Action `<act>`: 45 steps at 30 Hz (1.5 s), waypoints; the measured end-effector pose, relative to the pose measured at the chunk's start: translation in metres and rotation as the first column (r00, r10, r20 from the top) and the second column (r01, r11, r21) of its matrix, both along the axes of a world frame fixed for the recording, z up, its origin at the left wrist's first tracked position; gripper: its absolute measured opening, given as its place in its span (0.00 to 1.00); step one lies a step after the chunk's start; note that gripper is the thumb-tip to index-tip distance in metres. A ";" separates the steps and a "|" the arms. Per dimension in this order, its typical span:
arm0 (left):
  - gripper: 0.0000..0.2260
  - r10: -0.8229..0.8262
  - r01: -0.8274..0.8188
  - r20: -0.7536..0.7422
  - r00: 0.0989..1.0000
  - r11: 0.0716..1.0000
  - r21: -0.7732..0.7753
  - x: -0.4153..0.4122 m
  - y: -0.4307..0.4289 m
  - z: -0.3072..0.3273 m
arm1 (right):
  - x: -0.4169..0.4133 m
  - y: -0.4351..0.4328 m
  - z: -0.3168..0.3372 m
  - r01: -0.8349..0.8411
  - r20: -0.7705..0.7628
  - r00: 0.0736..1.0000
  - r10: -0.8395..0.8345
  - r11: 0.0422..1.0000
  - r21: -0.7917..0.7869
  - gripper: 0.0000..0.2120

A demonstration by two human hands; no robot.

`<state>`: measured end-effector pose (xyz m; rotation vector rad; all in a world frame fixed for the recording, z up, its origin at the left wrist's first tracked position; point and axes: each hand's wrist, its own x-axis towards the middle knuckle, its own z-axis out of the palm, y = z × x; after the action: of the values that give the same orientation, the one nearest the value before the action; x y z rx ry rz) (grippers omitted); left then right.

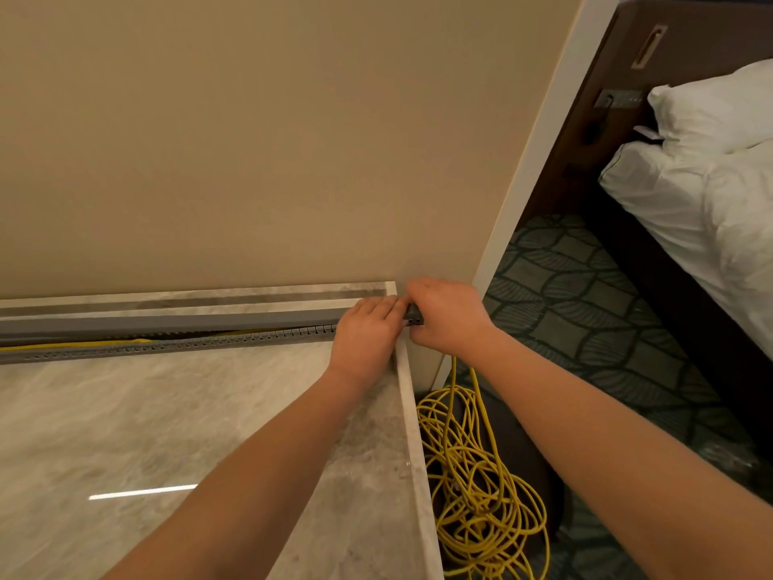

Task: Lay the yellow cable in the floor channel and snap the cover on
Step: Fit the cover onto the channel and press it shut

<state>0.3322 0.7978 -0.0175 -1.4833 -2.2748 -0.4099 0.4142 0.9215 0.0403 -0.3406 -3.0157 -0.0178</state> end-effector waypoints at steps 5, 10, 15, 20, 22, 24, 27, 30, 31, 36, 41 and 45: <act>0.19 0.025 -0.025 0.052 0.998 1.000 0.005 0.001 -0.001 -0.002 | -0.032 -0.011 -0.001 0.245 0.333 0.921 -0.202 0.965 -0.093 0.18; 0.20 0.045 -0.045 0.075 0.996 0.999 0.002 0.002 0.001 -0.002 | -0.038 -0.007 -0.010 0.296 0.367 0.902 -0.228 0.945 -0.140 0.11; 0.17 0.051 -0.067 0.315 0.948 0.997 0.039 0.004 -0.005 0.020 | -0.035 -0.004 -0.011 0.286 0.365 0.906 -0.214 0.946 -0.156 0.12; 0.19 0.142 -0.078 0.300 0.943 0.973 -0.216 -0.011 -0.002 0.030 | -0.033 -0.006 -0.009 0.271 0.364 0.904 -0.224 0.959 -0.083 0.12; 0.18 0.101 -0.043 0.138 0.985 0.928 -0.369 -0.009 -0.002 0.028 | -0.033 -0.008 -0.008 0.255 0.363 0.906 -0.217 0.965 -0.060 0.11; 0.16 0.094 -0.062 0.052 0.994 0.900 -0.431 -0.010 -0.001 0.025 | -0.034 -0.008 -0.008 0.242 0.363 0.908 -0.209 0.969 -0.045 0.10; 0.15 0.064 -0.076 -0.041 0.997 0.848 -0.524 -0.011 0.000 0.027 | -0.034 -0.008 -0.007 0.222 0.363 0.910 -0.199 0.975 -0.022 0.09; 0.14 0.058 -0.099 -0.092 0.994 0.822 -0.561 -0.010 0.001 0.026 | -0.034 -0.008 -0.007 0.215 0.372 0.908 -0.194 0.976 -0.015 0.08; 0.12 0.062 -0.109 -0.104 0.993 0.831 -0.545 -0.009 0.001 0.024 | -0.034 -0.009 -0.006 0.212 0.375 0.907 -0.190 0.977 -0.018 0.08; 0.06 0.007 -0.082 -0.208 0.978 0.932 -0.354 -0.014 0.001 0.011 | -0.033 -0.008 -0.008 0.188 0.366 0.916 -0.165 0.982 -0.029 0.06; 0.04 -0.006 -0.051 -0.235 0.972 0.970 -0.236 -0.018 0.001 -0.003 | -0.033 -0.005 -0.012 0.166 0.329 0.933 -0.147 0.986 -0.032 0.05; 0.05 -0.027 -0.023 -0.243 0.970 0.980 -0.198 -0.020 0.001 -0.010 | -0.033 -0.004 -0.019 0.153 0.289 0.947 -0.139 0.988 -0.026 0.03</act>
<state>0.3123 0.7989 -0.0279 -1.5356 -2.1662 0.0051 0.3813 0.9180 0.0208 -0.6174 -3.2729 -0.0077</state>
